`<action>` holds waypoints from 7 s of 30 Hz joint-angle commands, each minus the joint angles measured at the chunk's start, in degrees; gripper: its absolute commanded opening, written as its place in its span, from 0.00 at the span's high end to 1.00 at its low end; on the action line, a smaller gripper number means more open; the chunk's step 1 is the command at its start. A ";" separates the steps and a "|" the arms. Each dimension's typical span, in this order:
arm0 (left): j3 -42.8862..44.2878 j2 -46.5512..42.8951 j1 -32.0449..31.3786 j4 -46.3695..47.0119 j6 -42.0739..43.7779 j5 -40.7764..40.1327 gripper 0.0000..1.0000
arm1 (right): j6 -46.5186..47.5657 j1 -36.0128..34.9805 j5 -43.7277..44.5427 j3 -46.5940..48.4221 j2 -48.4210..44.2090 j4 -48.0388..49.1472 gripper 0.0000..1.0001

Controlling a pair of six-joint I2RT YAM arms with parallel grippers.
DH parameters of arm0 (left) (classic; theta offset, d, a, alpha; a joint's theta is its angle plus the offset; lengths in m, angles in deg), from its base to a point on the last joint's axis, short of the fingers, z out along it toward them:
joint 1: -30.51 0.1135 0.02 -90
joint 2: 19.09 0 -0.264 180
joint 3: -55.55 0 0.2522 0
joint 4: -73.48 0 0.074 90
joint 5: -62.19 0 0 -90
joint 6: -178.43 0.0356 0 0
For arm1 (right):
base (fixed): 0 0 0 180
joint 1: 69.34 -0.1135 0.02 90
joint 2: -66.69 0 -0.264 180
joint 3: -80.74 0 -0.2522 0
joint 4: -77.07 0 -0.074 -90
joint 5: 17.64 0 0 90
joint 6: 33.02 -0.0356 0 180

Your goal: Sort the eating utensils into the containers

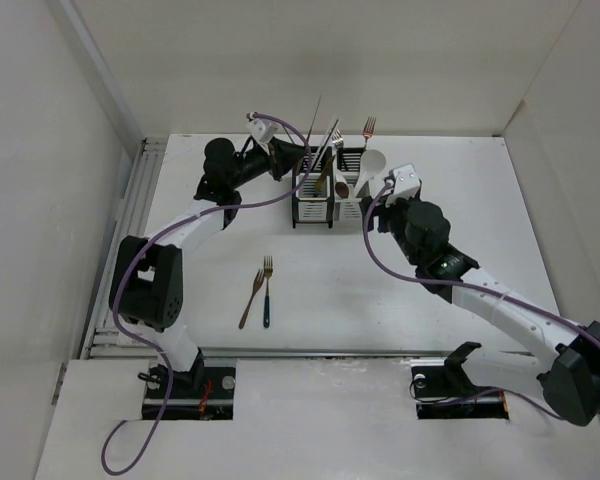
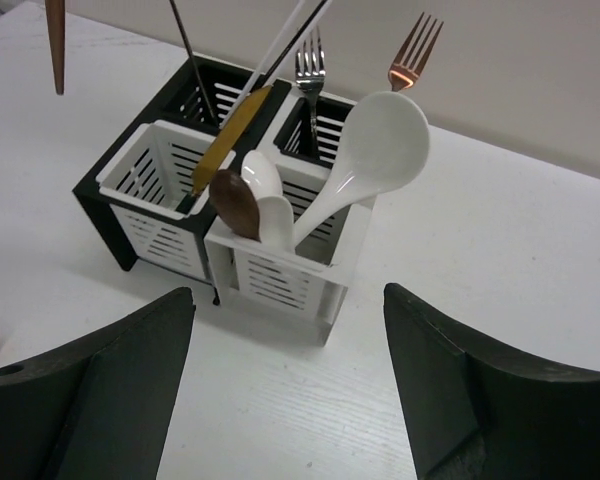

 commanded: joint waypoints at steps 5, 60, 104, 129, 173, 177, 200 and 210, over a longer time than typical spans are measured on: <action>0.65 5.31 -2.12 25.33 -9.43 -4.22 1.00 | 2.05 4.54 -6.85 8.84 5.01 -3.05 0.18; -9.54 -39.57 8.94 -52.44 -8.47 -52.37 0.21 | -28.52 -25.50 5.19 32.53 30.66 -43.64 0.22; -22.46 -69.29 10.00 -52.63 -6.98 -63.11 0.06 | -49.47 -30.71 15.79 30.82 37.56 -49.64 1.00; -23.35 -45.75 10.00 -26.28 1.90 -46.94 0.04 | 4.96 17.28 -42.78 47.01 47.81 24.95 1.00; -15.96 -28.34 14.48 -25.64 -1.35 -38.06 0.10 | -16.74 34.33 -78.31 48.58 63.02 48.71 1.00; -15.43 -27.81 14.48 -25.12 -1.35 -37.54 0.10 | -20.79 33.10 -78.84 48.58 64.79 53.10 1.00; -16.49 -27.81 14.48 -22.92 -0.29 -38.05 0.10 | -23.08 30.82 -75.85 49.63 70.94 56.62 0.98; -18.06 -28.86 14.48 -22.39 0.75 -38.06 0.06 | -23.08 31.87 -75.14 45.25 69.80 60.31 0.48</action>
